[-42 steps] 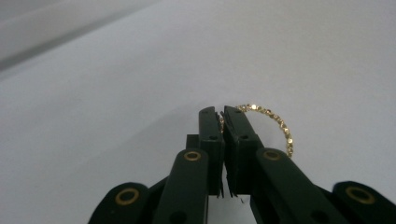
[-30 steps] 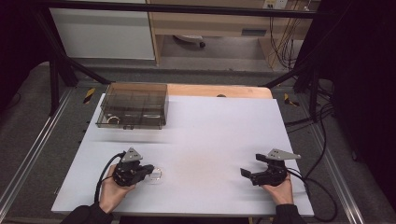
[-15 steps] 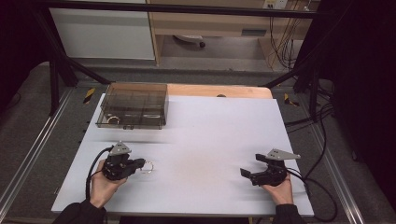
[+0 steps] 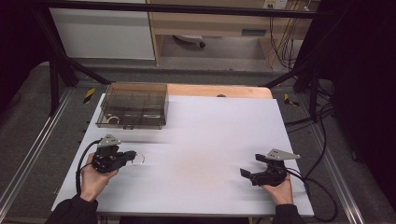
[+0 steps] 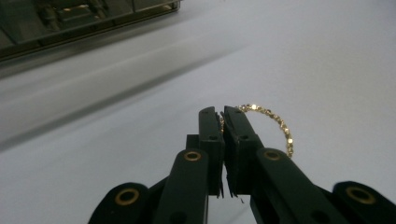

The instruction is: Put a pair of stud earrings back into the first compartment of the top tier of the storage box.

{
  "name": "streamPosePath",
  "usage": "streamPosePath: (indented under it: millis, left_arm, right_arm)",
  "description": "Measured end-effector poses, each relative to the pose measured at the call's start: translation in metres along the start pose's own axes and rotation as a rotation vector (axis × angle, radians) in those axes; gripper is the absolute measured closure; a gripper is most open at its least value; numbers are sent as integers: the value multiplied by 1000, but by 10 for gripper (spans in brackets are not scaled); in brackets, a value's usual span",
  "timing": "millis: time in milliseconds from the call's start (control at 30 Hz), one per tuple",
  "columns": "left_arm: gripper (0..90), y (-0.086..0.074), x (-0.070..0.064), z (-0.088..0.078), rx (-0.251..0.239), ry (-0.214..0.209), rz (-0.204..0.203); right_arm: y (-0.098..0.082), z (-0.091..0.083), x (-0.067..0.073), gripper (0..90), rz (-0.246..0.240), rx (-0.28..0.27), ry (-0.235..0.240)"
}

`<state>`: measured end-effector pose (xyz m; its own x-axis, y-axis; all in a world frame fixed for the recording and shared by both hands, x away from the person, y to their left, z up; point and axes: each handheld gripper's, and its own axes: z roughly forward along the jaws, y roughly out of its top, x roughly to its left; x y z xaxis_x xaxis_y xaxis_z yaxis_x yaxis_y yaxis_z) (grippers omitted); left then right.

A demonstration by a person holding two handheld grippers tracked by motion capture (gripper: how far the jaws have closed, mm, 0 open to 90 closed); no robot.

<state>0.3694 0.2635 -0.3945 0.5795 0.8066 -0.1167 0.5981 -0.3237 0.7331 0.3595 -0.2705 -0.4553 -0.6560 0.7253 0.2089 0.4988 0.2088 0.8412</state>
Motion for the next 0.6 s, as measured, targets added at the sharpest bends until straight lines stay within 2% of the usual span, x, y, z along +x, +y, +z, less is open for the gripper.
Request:
streamPosePath:
  millis: [200,367,600]
  left_arm:
    - [858,7,11,-8,-17,13,-17]
    - [858,19,25,-18,-23,47,-25]
    - [858,30,37,-24,-25,73,-28]
  right_arm:
    - [0,0,0,7,2,3,-1]
    - [0,0,0,7,1,3,-2]
    - [0,0,0,7,-2,3,-3]
